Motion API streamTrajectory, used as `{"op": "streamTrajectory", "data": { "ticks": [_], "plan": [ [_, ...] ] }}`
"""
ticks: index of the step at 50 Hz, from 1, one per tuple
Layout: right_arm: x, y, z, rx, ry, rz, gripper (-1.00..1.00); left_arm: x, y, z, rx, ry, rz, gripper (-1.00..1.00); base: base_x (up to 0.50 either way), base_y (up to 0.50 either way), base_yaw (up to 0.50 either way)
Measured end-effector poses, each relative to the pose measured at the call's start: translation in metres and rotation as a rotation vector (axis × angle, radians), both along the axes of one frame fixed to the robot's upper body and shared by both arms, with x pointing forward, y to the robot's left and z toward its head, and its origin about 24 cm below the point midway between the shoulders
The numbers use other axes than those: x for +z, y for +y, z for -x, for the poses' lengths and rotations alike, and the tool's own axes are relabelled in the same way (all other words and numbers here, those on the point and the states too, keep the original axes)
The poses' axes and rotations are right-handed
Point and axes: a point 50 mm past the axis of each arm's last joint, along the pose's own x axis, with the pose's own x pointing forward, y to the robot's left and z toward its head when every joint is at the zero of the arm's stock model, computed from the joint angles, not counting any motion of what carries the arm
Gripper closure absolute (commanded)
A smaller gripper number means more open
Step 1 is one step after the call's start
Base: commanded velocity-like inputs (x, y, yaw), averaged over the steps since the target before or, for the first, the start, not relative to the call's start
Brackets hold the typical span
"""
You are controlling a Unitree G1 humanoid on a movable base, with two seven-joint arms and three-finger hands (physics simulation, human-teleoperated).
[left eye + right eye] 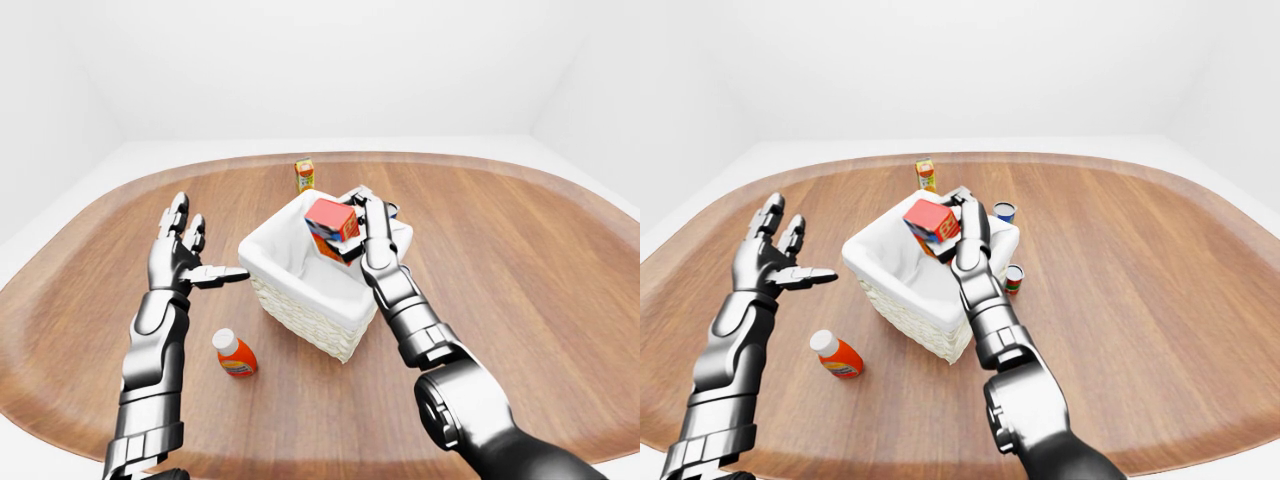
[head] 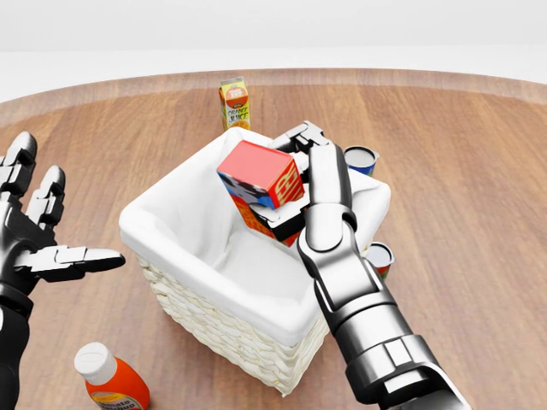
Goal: Pick up the butter and put it in the basket.
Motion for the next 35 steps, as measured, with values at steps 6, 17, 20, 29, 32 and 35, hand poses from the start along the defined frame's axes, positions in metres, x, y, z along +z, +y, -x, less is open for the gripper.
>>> {"op": "streamTrajectory", "data": {
  "ticks": [6,17,20,29,32,35],
  "plan": [
    [-0.007,0.000,-0.001,-0.008,0.036,0.002,1.00,-0.001,0.000,0.000,0.000,0.002,0.001,-1.00,0.00,0.00,0.00],
    [-0.016,0.002,-0.001,-0.011,0.085,0.005,1.00,-0.001,0.000,0.000,0.000,0.003,0.002,-1.00,0.00,0.00,0.00],
    [-0.018,0.003,-0.001,-0.009,0.096,0.005,1.00,0.000,0.000,0.000,0.000,0.000,0.002,-1.00,0.00,0.00,0.00],
    [-0.024,0.006,0.000,-0.007,0.132,0.012,1.00,0.001,0.000,0.001,0.002,-0.008,0.002,-1.00,0.00,0.00,0.00],
    [-0.027,0.007,0.000,-0.007,0.143,0.015,1.00,0.002,0.000,0.002,0.003,-0.010,0.002,-1.00,0.00,0.00,0.00],
    [-0.028,0.007,0.000,-0.007,0.154,0.018,1.00,0.002,0.000,0.002,0.003,-0.011,0.003,-1.00,0.00,0.00,0.00]
  ]
}}
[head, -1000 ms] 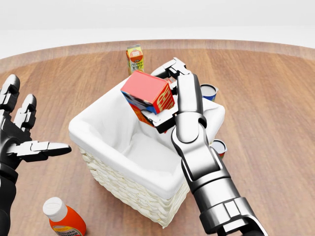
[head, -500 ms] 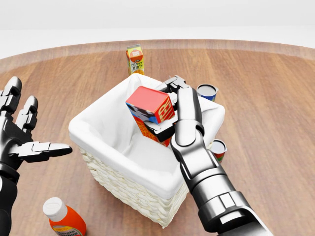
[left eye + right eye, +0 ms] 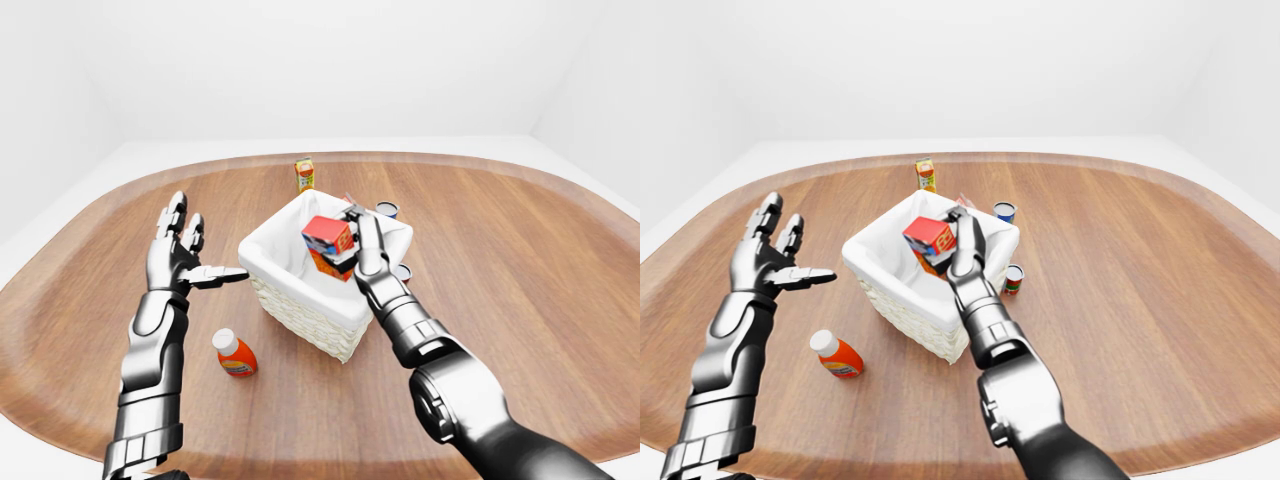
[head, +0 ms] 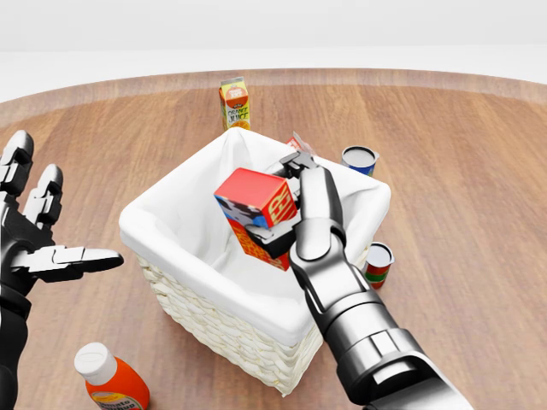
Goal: Pick up the butter and put it in the basket.
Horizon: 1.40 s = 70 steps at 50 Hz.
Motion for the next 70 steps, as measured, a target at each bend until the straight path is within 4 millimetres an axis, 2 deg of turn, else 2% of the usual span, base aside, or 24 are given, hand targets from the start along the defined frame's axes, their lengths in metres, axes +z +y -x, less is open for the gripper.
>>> {"op": "streamTrajectory", "data": {
  "ticks": [31,32,33,34,35,36,37,70],
  "plan": [
    [-0.013,0.009,0.003,0.011,0.074,0.018,1.00,-0.002,0.005,0.002,0.010,0.005,0.006,-1.00,0.00,0.00,0.00],
    [-0.013,0.009,0.003,0.011,0.074,0.017,0.93,-0.002,0.005,0.002,0.010,0.005,0.006,-1.00,0.00,0.00,0.00],
    [-0.013,0.009,0.003,0.009,0.074,0.016,0.62,-0.002,0.005,0.002,0.011,0.005,0.006,-1.00,0.00,0.00,0.00],
    [-0.013,0.009,0.003,0.008,0.074,0.016,0.23,-0.002,0.005,0.002,0.011,0.005,0.006,-1.00,0.00,0.00,0.00],
    [-0.013,0.009,0.003,0.007,0.074,0.015,-0.32,-0.002,0.005,0.002,0.011,0.006,0.007,-1.00,0.00,0.00,0.00],
    [-0.012,0.009,0.003,0.008,0.071,0.014,-0.75,-0.002,0.005,0.002,0.012,0.006,0.007,-1.00,0.00,0.00,0.00],
    [-0.011,0.010,0.003,0.007,0.066,0.014,-1.00,-0.002,0.005,0.002,0.012,0.007,0.007,-1.00,0.00,0.00,0.00],
    [0.014,0.013,0.004,0.037,-0.082,-0.022,-1.00,-0.006,0.005,0.002,0.010,0.023,0.010,-1.00,0.00,0.00,0.00]
  ]
}}
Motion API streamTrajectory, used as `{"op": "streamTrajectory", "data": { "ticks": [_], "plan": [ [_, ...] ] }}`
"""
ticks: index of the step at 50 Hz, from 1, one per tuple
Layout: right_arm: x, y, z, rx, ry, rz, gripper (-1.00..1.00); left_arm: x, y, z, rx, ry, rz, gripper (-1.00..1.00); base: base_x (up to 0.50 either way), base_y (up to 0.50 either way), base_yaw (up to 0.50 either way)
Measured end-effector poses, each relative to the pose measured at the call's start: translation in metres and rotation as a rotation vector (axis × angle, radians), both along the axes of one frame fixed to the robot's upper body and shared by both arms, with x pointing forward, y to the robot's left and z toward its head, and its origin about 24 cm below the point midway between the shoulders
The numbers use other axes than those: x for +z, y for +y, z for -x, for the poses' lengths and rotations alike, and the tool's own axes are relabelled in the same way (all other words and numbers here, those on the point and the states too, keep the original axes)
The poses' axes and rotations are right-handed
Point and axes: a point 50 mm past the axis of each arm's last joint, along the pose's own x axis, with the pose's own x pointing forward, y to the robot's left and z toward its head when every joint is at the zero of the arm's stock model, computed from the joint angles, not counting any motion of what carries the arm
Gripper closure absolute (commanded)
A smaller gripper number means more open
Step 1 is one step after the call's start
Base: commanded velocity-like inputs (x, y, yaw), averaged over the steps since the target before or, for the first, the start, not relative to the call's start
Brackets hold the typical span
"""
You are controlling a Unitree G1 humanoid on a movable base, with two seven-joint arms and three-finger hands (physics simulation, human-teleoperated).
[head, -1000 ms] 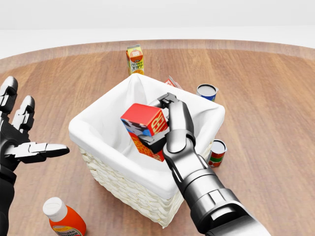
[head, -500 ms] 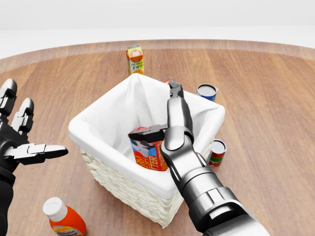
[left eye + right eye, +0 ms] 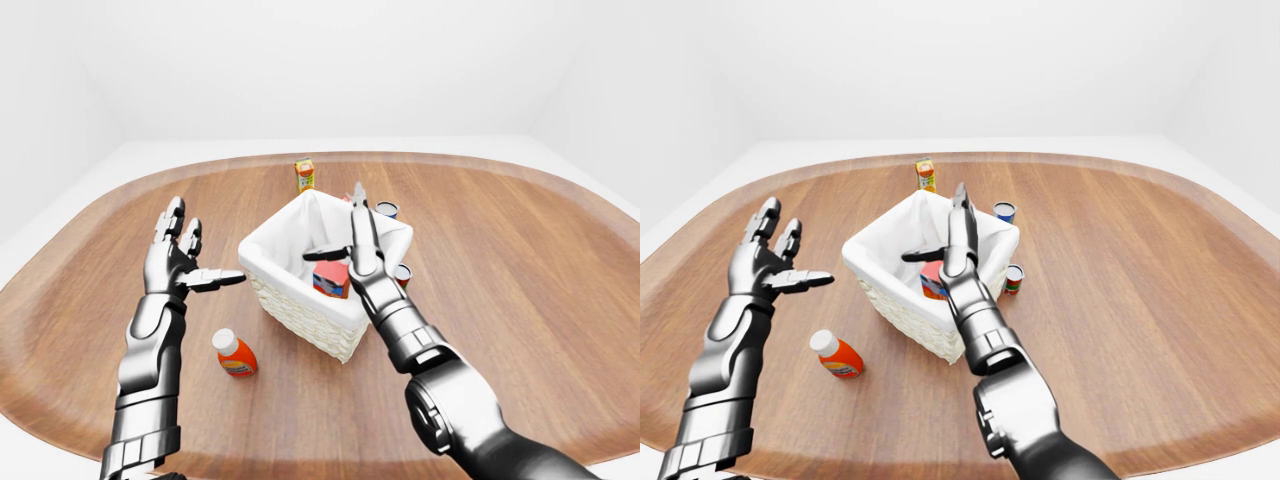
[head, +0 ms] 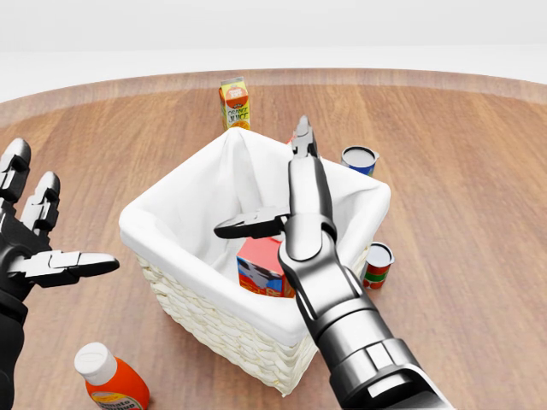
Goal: Pick up the butter and put it in the basket.
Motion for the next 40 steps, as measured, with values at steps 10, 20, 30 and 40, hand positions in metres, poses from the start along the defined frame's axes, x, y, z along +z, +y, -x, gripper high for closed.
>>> {"op": "streamTrajectory", "data": {
  "ticks": [10,20,30,40],
  "plan": [
    [0.019,-0.001,0.010,0.042,-0.129,-0.044,-1.00,0.000,-0.002,0.001,-0.005,-0.002,-0.003,-1.00,0.00,0.00,0.00],
    [0.035,-0.011,0.021,0.060,-0.231,-0.083,-1.00,0.003,-0.005,0.005,-0.011,-0.021,-0.016,-1.00,0.00,0.00,0.00],
    [0.044,-0.024,0.032,0.061,-0.297,-0.106,-1.00,0.007,-0.007,0.010,-0.008,-0.047,-0.030,-1.00,0.00,0.00,0.00],
    [0.052,-0.039,0.047,0.066,-0.362,-0.117,-1.00,0.013,-0.010,0.018,-0.003,-0.083,-0.045,-1.00,0.00,0.00,0.00]
  ]
}}
